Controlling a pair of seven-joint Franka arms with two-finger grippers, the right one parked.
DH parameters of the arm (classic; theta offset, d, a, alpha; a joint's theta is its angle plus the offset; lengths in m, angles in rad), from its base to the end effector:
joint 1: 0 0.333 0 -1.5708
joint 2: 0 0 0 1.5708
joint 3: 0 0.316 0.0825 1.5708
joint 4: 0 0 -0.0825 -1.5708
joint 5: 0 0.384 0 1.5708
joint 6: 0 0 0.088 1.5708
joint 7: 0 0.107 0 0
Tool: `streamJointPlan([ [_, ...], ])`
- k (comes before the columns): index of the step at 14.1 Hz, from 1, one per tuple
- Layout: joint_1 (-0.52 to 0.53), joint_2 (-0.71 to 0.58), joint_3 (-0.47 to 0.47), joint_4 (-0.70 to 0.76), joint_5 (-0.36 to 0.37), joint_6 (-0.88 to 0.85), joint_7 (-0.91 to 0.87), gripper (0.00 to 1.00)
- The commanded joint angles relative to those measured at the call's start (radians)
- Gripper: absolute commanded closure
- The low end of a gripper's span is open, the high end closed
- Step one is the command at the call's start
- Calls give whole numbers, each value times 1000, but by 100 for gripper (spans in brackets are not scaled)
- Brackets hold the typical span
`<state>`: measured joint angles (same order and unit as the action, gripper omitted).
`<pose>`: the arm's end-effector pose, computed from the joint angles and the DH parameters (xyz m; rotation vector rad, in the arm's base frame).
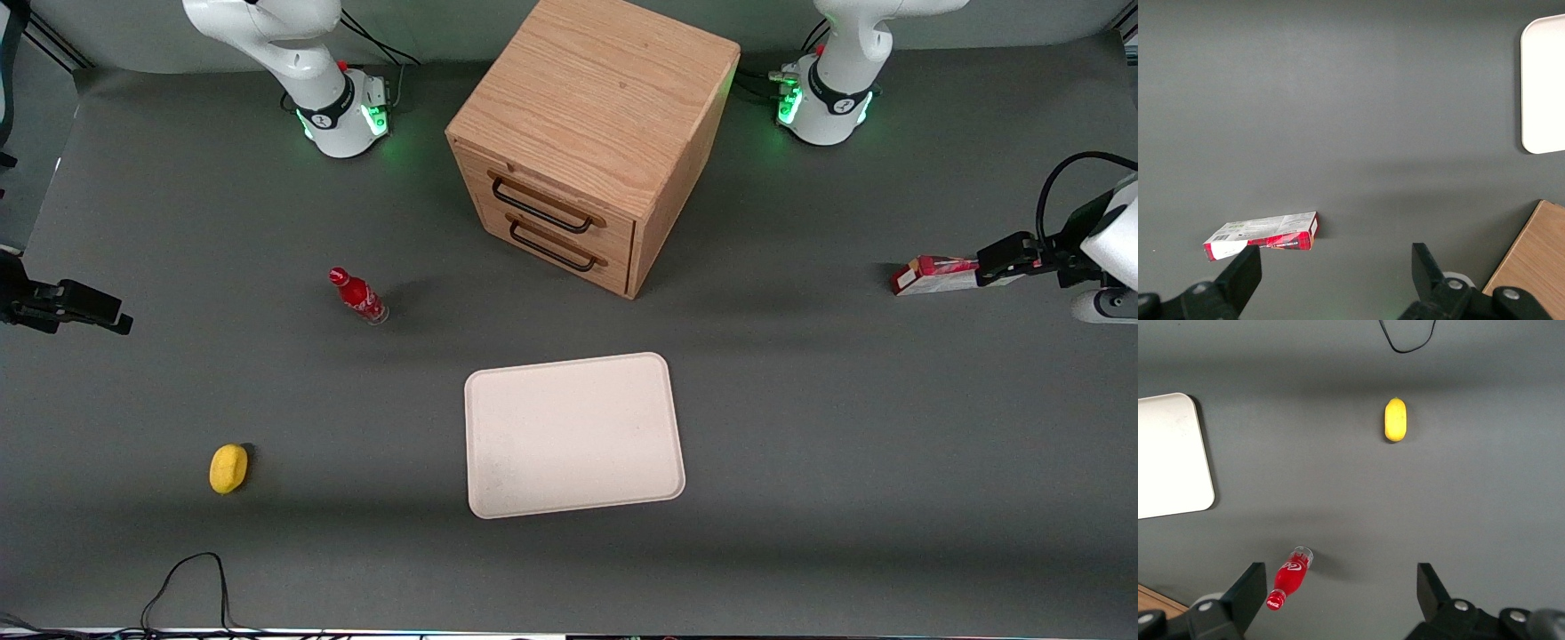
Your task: Place red cookie box on tray
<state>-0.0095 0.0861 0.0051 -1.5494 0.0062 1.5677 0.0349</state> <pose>0.5784 -0.0020 0.5855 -3.1336 0.0619 0.1064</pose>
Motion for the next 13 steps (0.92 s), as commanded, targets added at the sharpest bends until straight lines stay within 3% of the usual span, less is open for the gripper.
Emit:
streamJointPlan([
  [1, 8, -23, -10, -14, -9, -14, 3, 0],
  [6, 35, -22, 6, -20, 6, -53, 5, 0],
  [10, 144, -38, 7, -55, 69, -68, 115, 0],
  [13, 236, -99, 7, -145, 74, -29, 203, 0],
])
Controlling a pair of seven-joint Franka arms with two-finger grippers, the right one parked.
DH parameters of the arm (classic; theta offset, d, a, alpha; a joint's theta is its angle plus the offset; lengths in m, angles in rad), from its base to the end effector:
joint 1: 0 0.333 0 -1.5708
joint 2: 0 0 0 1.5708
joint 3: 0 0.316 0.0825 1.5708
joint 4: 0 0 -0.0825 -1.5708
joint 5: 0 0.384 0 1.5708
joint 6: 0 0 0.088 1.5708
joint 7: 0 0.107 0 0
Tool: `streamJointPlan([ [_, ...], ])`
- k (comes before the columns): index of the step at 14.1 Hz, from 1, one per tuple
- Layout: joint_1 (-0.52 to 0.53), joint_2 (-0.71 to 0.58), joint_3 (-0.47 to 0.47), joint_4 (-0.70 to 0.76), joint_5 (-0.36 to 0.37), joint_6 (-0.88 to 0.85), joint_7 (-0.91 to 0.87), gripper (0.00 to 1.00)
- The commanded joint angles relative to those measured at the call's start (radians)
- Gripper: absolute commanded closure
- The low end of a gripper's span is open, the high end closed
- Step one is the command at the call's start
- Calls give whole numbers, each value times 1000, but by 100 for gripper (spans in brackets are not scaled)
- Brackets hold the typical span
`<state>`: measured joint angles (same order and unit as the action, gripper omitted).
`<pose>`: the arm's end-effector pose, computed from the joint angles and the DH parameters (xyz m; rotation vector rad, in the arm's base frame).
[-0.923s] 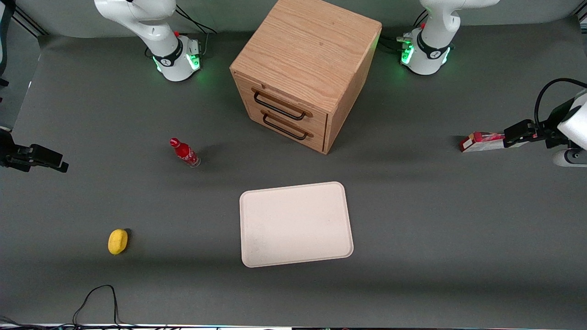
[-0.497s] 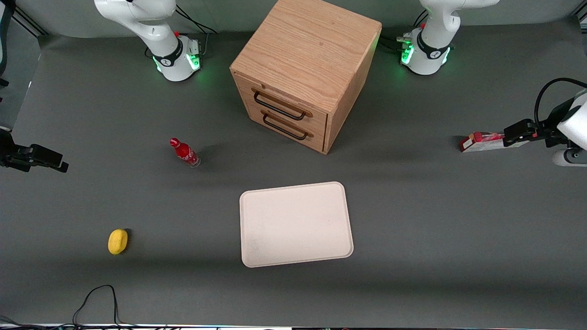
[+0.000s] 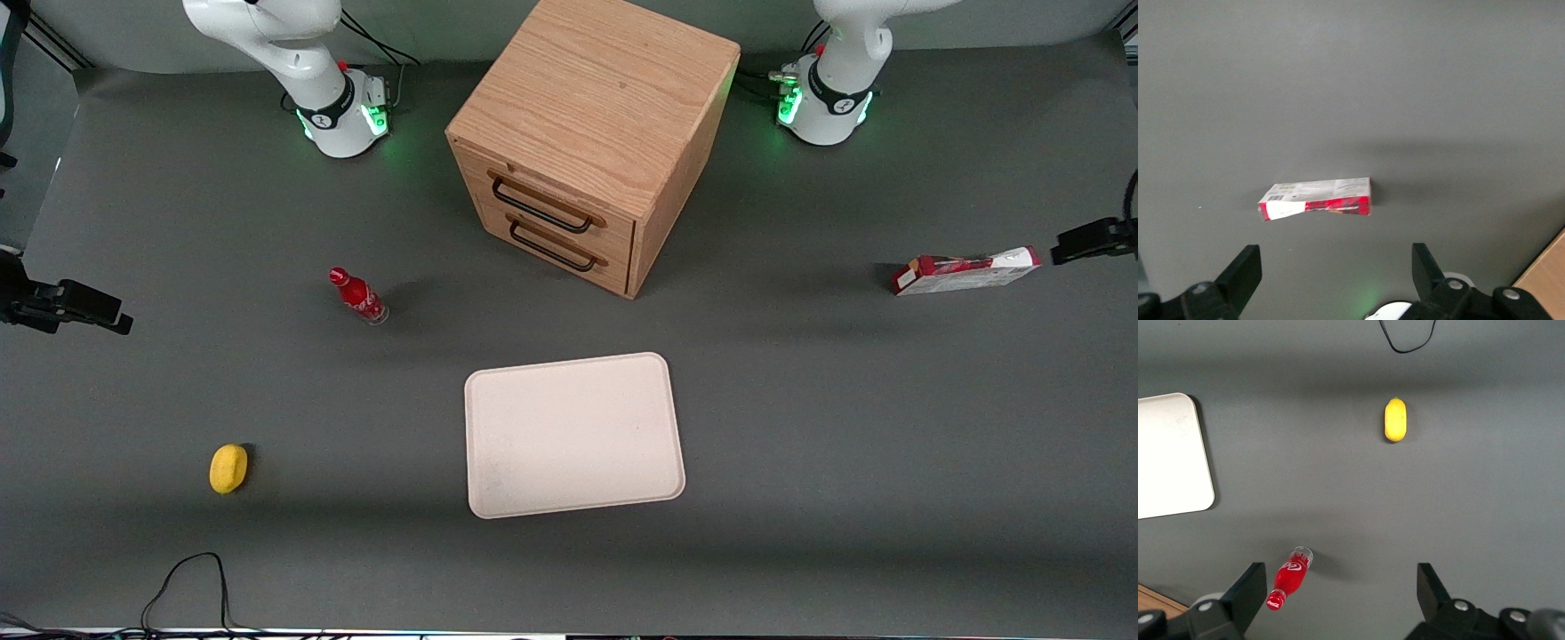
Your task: Place red cookie box on tray
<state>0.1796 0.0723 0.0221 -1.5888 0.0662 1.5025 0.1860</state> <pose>0.5521 0.1201 0.5705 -3.0945 -0.0233 0.2616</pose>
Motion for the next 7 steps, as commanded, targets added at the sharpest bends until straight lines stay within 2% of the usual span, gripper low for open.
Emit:
streamJointPlan([
  [1, 63, -138, -10, -185, 14, 80, 72, 0],
  [4, 100, -293, -8, -403, 15, 180, 99, 0],
  [7, 112, -380, 16, -500, 14, 180, 101, 0],
])
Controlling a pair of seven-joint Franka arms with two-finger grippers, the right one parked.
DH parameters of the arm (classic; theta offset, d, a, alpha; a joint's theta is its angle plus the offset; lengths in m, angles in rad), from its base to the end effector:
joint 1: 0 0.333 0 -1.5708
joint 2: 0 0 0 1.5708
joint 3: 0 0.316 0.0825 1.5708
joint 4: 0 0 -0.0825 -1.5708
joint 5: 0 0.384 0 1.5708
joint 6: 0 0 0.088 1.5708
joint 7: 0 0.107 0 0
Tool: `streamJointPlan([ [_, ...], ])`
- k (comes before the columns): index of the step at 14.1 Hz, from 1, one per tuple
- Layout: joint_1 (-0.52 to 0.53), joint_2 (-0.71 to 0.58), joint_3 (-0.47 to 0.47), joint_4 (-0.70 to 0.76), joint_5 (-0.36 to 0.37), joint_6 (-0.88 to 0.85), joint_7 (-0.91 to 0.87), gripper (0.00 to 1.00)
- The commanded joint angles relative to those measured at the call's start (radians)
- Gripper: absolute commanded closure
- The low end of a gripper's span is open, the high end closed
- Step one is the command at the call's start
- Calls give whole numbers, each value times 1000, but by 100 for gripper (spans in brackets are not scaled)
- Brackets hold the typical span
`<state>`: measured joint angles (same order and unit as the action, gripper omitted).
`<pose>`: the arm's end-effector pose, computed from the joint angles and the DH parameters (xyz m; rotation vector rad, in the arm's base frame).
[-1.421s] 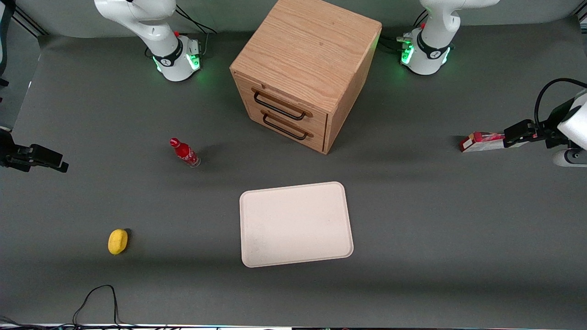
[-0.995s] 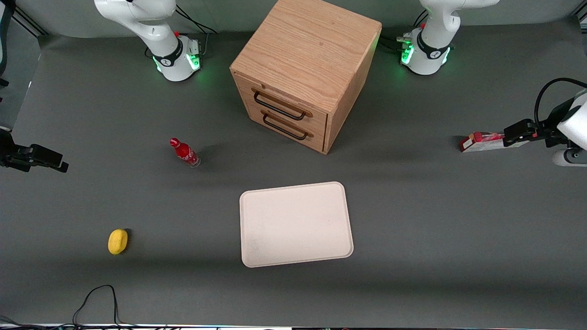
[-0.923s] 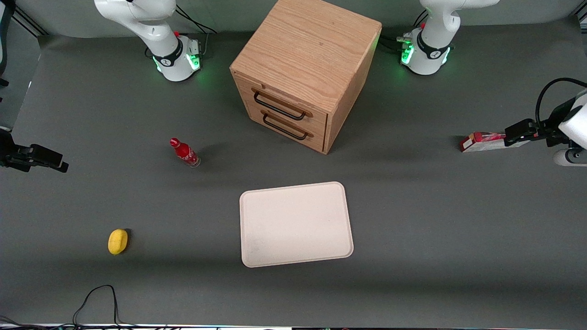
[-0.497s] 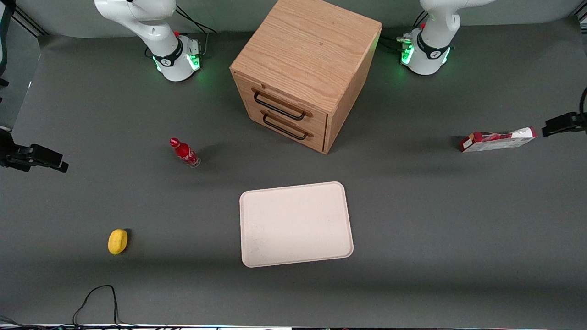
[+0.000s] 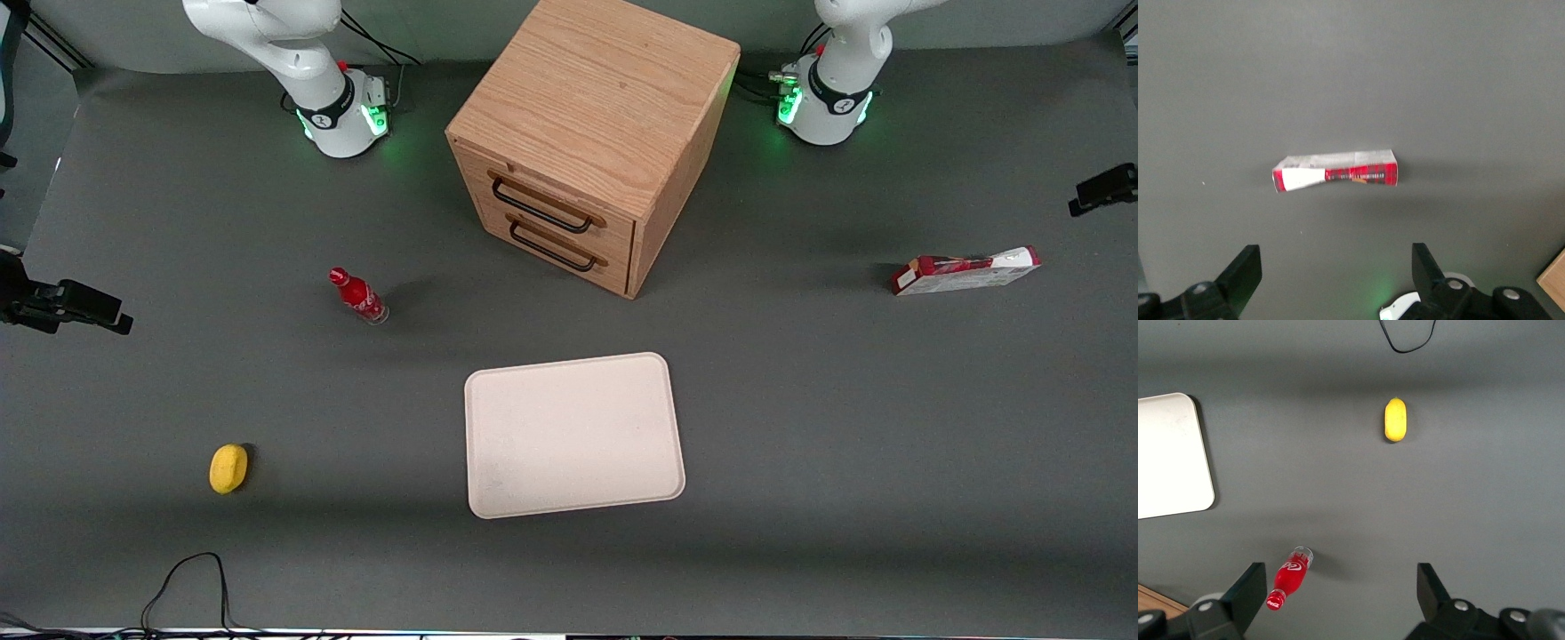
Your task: Place red cookie box on tray
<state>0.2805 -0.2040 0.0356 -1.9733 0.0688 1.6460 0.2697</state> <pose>0.4573 0.1581 0.5474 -3.1111 -0.0557 0.2114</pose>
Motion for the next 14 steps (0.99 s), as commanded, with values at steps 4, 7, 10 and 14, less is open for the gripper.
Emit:
streamJointPlan([
  [4, 43, -107, 3, -127, -1, 22, -198, 0],
  [7, 49, -107, 3, -130, -1, 14, -519, 0],
  [10, 89, -114, 3, -150, -1, 34, -806, 0],
  [14, 104, -135, 3, -208, -3, 109, -1131, 0],
])
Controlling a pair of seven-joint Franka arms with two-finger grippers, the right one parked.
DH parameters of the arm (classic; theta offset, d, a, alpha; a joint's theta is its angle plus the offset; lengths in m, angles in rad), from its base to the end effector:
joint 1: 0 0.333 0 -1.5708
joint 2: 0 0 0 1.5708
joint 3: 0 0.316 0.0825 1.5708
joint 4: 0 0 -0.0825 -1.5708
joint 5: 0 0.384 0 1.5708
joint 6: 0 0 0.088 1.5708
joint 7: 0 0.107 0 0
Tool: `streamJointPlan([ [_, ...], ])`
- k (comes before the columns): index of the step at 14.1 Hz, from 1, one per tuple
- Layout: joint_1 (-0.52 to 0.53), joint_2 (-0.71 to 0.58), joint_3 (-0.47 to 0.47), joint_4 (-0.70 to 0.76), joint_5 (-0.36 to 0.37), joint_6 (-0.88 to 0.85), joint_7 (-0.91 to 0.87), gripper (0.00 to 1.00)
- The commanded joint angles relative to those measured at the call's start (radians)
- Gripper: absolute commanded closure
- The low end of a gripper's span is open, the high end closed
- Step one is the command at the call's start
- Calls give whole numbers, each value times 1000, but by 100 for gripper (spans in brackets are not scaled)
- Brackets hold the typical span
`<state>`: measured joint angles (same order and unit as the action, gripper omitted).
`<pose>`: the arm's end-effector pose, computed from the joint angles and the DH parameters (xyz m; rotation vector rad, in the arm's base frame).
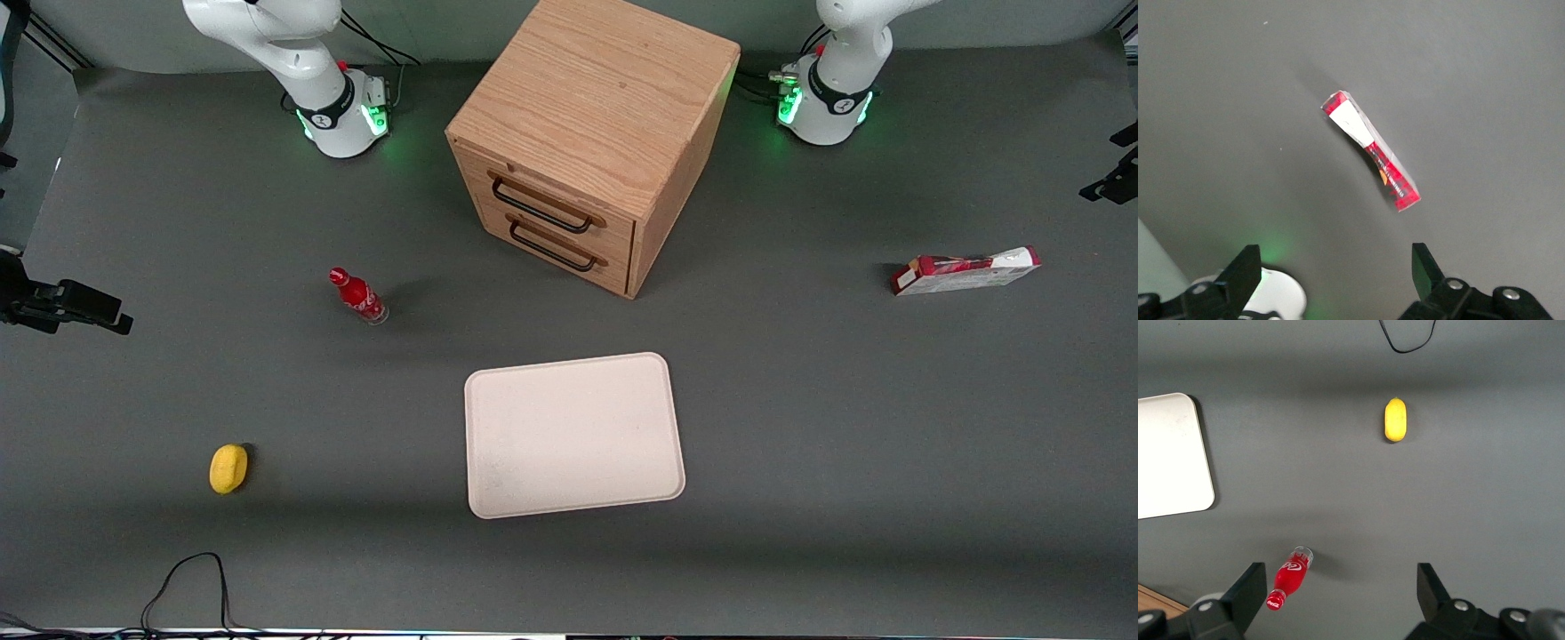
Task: Place red cookie box on tray
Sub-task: 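Lower the open left gripper over the red cookie box's end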
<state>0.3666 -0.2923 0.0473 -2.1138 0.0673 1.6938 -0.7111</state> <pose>0.4126 0.1901 0.5267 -2.6054 -1.6146 0.1821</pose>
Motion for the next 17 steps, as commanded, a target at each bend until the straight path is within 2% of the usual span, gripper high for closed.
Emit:
streamJointPlan([
  [1, 18, -54, -9, -105, -1, 104, -206, 0],
  [6, 87, -56, -7, -314, -50, 376, -235, 0],
  [9, 91, -27, -7, -414, -95, 538, -235, 0],
  [13, 87, 80, -9, -488, -118, 749, -238, 0],
  [17, 75, 249, -12, -503, -145, 969, -277, 0],
])
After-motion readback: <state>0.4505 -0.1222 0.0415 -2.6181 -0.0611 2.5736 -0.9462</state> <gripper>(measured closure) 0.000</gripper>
